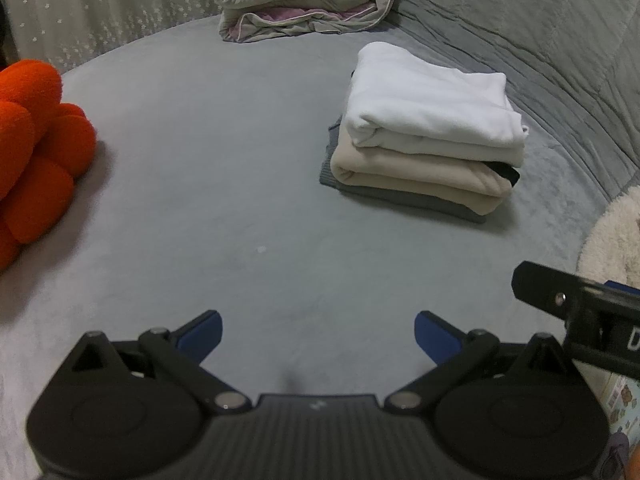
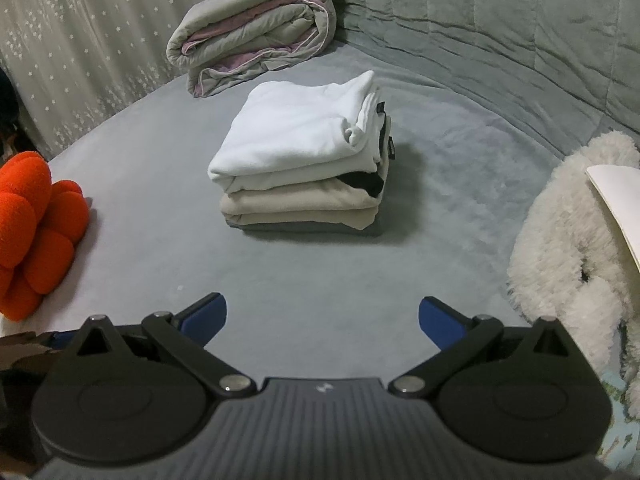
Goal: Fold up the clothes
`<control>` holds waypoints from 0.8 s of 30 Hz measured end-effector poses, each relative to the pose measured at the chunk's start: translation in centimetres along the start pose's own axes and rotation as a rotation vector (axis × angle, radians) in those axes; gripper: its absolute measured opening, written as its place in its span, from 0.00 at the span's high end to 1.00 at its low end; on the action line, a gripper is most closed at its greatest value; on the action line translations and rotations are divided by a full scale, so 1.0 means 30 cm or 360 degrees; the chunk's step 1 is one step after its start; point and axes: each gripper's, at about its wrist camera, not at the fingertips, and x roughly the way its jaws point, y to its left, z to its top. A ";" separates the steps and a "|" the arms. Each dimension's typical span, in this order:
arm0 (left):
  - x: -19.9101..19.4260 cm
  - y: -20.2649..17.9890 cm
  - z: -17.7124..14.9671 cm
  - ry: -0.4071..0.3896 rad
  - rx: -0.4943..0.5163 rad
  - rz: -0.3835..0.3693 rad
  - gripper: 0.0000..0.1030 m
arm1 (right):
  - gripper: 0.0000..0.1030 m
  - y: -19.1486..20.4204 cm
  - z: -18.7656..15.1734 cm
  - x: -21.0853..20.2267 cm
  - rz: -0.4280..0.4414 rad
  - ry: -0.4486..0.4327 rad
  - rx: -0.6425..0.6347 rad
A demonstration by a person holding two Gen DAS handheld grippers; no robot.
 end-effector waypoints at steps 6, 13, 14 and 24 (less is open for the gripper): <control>-0.078 0.021 -0.033 -0.0042 -0.0003 0.0008 0.01 | 0.00 0.014 -0.006 -0.048 -0.0004 -0.0037 -0.0034; -0.227 0.063 -0.121 -0.0121 -0.0028 0.0040 0.01 | 0.00 0.058 -0.029 -0.154 -0.0007 -0.0105 -0.0142; -0.250 0.068 -0.138 -0.0132 -0.0029 0.0042 0.01 | 0.00 0.067 -0.035 -0.177 -0.0008 -0.0120 -0.0165; -0.439 0.109 -0.285 -0.0202 -0.0103 0.0089 0.01 | 0.00 0.110 -0.103 -0.370 0.0002 -0.0189 -0.0288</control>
